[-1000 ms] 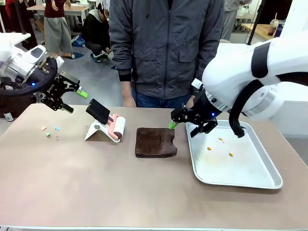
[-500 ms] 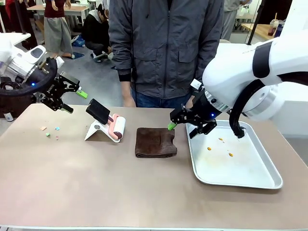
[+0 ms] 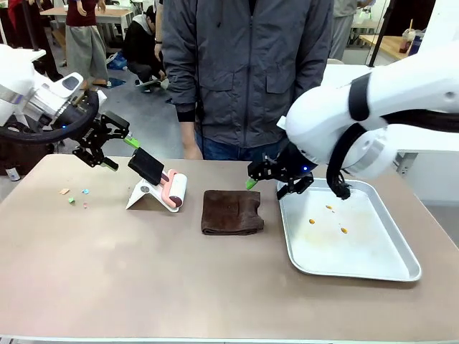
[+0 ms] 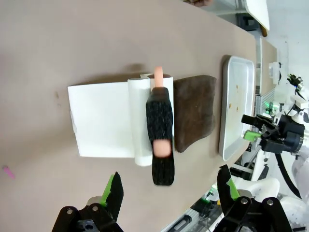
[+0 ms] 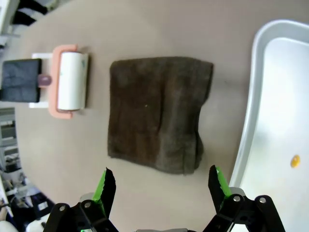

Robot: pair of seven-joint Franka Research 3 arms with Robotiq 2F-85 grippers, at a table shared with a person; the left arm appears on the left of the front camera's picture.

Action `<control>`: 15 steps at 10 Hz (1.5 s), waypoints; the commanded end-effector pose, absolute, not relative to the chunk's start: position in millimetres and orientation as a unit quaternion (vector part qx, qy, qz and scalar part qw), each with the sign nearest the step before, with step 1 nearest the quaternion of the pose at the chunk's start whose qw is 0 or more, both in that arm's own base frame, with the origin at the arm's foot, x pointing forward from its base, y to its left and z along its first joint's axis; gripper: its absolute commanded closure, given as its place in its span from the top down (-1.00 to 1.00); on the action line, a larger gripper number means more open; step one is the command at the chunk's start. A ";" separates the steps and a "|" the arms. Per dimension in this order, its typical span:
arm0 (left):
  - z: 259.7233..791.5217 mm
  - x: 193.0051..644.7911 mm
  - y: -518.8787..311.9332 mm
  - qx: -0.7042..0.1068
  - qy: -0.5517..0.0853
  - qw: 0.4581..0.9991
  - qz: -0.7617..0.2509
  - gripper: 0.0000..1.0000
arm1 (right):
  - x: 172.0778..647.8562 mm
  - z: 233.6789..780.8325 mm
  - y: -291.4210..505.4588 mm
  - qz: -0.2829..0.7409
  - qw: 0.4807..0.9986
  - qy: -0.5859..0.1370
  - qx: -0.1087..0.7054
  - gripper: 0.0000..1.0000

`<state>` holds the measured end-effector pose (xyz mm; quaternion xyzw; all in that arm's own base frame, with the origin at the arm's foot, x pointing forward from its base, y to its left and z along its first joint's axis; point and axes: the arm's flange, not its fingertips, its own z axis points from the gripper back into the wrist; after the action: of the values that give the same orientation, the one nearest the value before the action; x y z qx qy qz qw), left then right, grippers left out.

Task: Clean the surface of the table.
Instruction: Hold the Lint Roller with your left hand and the towel with your right hand.

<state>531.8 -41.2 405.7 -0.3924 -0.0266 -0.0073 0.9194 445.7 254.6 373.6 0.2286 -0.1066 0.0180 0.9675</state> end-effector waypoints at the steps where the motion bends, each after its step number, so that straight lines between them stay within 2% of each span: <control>1: 406.4 547.5 -52.1 -0.386 -0.038 0.921 0.023 1.00 | 470.5 366.3 282.8 0.015 0.975 -0.091 0.200 1.00; 3: 394.4 560.3 -54.6 -0.399 -0.024 0.916 0.026 1.00 | 490.9 352.3 300.7 0.004 0.979 -0.070 0.189 1.00; 7: 383.2 562.5 -62.8 -0.403 -0.008 0.915 0.019 1.00 | 518.4 328.8 332.4 -0.003 0.994 -0.037 0.104 1.00; 10: 382.0 562.3 -69.3 -0.400 -0.003 0.916 0.019 1.00 | 517.1 318.7 344.2 0.000 0.999 -0.031 0.038 1.00; 15: 384.4 560.3 -77.5 -0.397 -0.003 0.918 0.017 1.00 | 512.4 308.5 353.0 -0.003 0.999 -0.032 -0.015 1.00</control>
<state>558.6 -74.2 380.8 -0.3979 -0.0051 0.0097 0.9173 507.5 347.0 307.4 0.0103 -0.0213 0.0160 0.9996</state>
